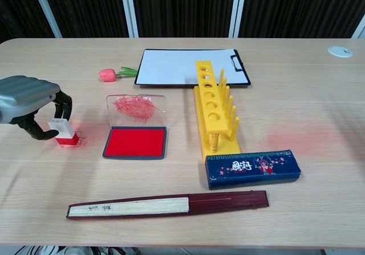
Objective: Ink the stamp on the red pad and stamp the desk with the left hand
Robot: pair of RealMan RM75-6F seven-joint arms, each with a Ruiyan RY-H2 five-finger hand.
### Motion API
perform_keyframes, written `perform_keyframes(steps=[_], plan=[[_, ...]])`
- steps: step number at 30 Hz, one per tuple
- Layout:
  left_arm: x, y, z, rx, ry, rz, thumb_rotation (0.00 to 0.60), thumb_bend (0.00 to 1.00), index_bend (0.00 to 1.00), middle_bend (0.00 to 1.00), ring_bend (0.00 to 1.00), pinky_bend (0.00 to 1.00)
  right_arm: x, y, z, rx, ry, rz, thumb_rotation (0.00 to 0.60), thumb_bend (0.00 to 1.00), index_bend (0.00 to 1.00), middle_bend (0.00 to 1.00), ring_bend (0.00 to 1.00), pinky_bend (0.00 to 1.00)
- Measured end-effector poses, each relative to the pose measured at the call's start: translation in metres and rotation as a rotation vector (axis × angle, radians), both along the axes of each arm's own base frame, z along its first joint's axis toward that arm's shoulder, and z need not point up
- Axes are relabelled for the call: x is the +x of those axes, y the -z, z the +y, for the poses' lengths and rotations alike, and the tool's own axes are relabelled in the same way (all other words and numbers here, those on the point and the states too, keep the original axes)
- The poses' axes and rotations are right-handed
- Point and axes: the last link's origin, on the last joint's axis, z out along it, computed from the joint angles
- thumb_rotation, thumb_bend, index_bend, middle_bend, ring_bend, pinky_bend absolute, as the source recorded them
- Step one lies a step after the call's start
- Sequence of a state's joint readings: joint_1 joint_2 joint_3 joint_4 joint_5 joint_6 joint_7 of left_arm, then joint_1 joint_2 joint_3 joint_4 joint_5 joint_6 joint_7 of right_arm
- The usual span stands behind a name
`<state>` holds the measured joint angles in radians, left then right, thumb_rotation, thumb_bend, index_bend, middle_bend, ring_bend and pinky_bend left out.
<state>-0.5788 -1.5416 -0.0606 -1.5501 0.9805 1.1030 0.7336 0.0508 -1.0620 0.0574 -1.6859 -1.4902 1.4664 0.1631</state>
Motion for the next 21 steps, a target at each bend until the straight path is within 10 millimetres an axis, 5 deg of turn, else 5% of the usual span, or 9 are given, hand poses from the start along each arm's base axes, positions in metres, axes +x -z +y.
perform_keyframes(steps=[21], plan=[[-0.0013, 0.0008, -0.0002, 0.003, -0.007, 0.006, 0.600, 0.31, 0.48, 0.47, 0.17, 0.22, 0.0005, -0.0003, 0.0001, -0.004, -0.007, 0.001, 0.600, 0.26, 0.06, 0.00, 0.00, 0.19]])
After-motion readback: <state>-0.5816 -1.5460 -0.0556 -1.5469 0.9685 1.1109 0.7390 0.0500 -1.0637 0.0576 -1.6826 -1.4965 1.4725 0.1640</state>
